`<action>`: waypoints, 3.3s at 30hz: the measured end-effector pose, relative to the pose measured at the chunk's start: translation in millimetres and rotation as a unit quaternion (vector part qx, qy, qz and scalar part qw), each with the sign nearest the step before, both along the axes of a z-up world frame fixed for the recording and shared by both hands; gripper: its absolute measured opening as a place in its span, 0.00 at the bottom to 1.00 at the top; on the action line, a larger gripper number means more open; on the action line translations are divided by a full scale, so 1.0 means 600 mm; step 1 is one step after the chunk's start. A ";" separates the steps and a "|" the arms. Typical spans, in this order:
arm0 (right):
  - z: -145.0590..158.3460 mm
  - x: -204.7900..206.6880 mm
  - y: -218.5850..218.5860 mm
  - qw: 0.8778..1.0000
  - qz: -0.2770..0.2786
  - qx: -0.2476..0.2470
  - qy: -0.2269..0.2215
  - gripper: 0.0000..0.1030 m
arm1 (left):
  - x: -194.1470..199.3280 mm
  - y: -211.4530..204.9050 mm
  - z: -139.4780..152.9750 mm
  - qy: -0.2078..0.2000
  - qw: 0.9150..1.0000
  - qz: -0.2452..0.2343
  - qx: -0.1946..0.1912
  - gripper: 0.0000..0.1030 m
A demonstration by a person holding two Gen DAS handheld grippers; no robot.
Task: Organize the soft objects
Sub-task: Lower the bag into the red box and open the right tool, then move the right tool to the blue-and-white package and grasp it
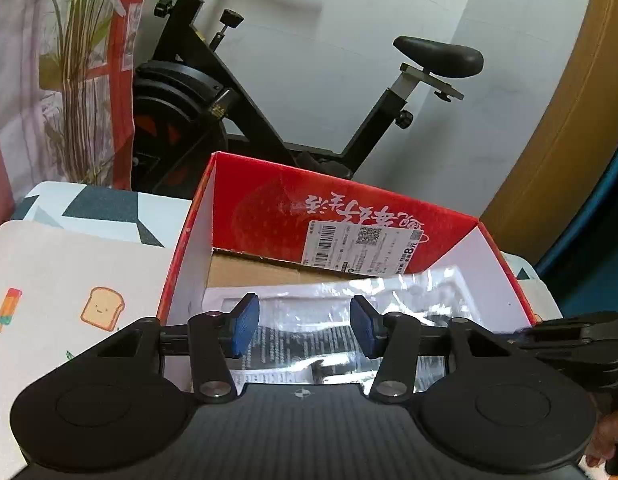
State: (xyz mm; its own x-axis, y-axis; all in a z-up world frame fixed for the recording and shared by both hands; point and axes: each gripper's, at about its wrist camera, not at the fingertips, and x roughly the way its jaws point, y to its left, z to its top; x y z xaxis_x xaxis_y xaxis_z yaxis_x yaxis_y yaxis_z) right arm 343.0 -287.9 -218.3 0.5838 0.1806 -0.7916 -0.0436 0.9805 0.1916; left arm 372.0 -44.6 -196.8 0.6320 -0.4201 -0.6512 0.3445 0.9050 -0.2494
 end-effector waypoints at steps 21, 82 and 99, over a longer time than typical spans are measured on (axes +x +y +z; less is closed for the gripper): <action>0.034 0.035 0.018 0.993 0.091 -0.052 0.049 0.02 | 0.005 0.003 -0.005 -0.001 1.000 -0.003 0.007 0.51; -0.024 -0.300 0.041 0.983 -0.019 0.011 -0.185 1.00 | -0.265 0.048 -0.025 -0.039 0.998 -0.033 0.037 0.92; -0.096 -0.339 0.090 0.984 0.034 -0.008 -0.173 0.84 | -0.300 0.040 -0.097 -0.012 0.999 -0.023 0.038 0.76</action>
State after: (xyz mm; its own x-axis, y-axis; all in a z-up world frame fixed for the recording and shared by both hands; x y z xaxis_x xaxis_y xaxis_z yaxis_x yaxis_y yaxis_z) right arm 139.8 -233.9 -276.0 0.8059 0.2174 -0.5507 -0.1683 0.9759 0.1390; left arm 192.1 -20.5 -255.0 0.6287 -0.3989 -0.6675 0.3904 0.9043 -0.1728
